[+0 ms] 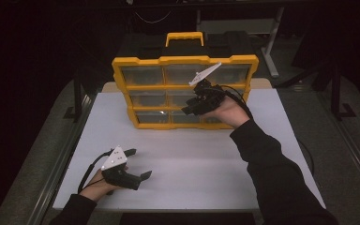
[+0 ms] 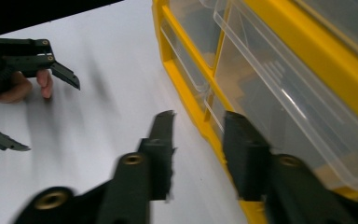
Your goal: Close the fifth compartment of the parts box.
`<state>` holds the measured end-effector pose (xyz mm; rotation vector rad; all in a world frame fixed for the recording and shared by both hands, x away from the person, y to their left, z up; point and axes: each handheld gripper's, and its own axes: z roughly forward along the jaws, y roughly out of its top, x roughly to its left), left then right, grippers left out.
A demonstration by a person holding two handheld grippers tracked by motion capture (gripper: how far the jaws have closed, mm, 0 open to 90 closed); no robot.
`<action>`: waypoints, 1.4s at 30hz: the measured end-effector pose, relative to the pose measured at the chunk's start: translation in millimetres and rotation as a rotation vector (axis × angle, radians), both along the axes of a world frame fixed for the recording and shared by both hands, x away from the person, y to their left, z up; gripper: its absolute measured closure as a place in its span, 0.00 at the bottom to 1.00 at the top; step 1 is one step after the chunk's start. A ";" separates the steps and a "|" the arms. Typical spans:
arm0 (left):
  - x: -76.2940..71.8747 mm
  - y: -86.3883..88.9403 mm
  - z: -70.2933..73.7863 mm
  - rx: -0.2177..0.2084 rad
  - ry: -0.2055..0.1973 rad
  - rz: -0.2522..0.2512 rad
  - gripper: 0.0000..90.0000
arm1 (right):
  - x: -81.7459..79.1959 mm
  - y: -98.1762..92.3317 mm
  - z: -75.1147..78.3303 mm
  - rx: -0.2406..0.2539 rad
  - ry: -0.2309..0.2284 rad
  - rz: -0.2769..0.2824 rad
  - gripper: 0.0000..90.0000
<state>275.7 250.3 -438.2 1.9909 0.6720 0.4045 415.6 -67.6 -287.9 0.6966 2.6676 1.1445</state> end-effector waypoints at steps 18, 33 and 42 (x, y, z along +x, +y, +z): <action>2.0 2.9 -0.5 0.005 0.008 0.006 0.00 | -19.6 -13.1 -34.5 0.066 -0.035 -0.107 0.19; 4.9 7.5 -0.5 0.013 0.018 0.010 0.00 | -37.9 -20.1 -65.3 0.094 -0.046 -0.145 0.00; 6.2 9.5 0.1 0.015 0.031 0.017 0.00 | -50.7 -27.2 -82.3 0.105 -0.056 -0.160 0.00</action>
